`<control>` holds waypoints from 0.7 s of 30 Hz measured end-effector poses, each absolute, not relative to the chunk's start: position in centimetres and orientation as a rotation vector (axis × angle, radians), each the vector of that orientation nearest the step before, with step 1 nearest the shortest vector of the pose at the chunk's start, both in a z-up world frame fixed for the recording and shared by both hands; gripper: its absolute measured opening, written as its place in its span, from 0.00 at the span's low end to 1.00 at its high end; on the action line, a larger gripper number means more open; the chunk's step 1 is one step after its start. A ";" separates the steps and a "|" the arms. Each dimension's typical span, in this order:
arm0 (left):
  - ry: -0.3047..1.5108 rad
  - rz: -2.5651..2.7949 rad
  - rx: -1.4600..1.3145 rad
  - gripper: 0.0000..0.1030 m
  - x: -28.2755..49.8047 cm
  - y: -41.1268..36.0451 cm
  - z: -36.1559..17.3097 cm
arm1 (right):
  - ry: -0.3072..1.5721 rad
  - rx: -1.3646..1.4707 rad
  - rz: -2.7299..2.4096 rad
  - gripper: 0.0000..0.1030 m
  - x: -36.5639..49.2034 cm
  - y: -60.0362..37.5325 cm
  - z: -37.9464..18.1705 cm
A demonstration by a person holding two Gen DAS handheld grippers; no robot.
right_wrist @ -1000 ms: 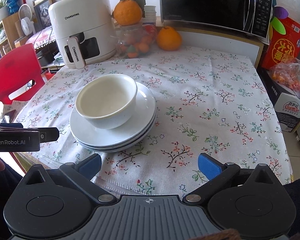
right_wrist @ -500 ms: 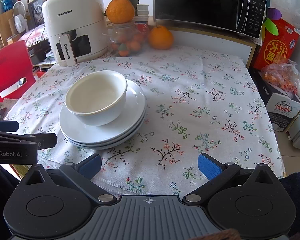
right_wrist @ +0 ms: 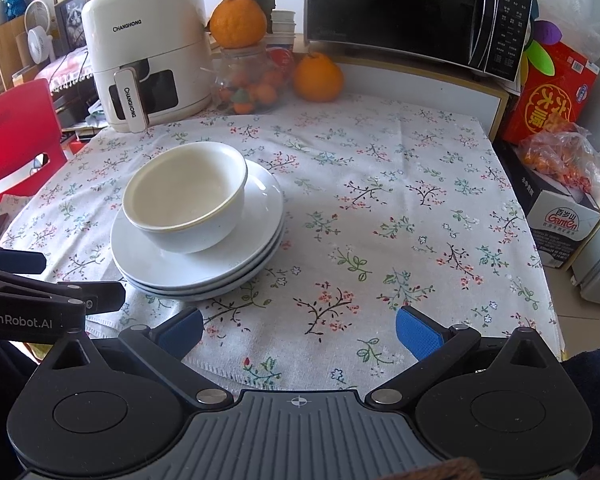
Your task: Organize plates and bowls
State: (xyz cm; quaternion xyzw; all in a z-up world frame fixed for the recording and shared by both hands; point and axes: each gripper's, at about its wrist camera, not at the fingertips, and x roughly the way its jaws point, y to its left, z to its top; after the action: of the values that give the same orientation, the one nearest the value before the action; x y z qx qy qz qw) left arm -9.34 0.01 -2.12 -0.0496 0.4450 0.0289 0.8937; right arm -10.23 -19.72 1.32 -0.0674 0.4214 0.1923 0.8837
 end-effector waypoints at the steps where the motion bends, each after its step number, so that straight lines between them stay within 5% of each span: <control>1: 0.926 0.058 -0.101 1.00 -9.3 -0.1 -2.2 | 0.878 -0.142 0.401 1.00 -10.2 -19.7 1.3; 21: 0.942 0.054 -0.101 1.00 -9.0 -0.6 -2.5 | 0.891 -0.136 0.396 1.00 -10.0 -19.8 0.9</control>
State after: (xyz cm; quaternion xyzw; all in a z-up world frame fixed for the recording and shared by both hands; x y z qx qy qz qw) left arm -8.97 -0.56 -2.50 -0.0488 0.4534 0.0259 0.8896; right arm -9.95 -19.75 0.94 -0.0654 0.4279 0.1900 0.8812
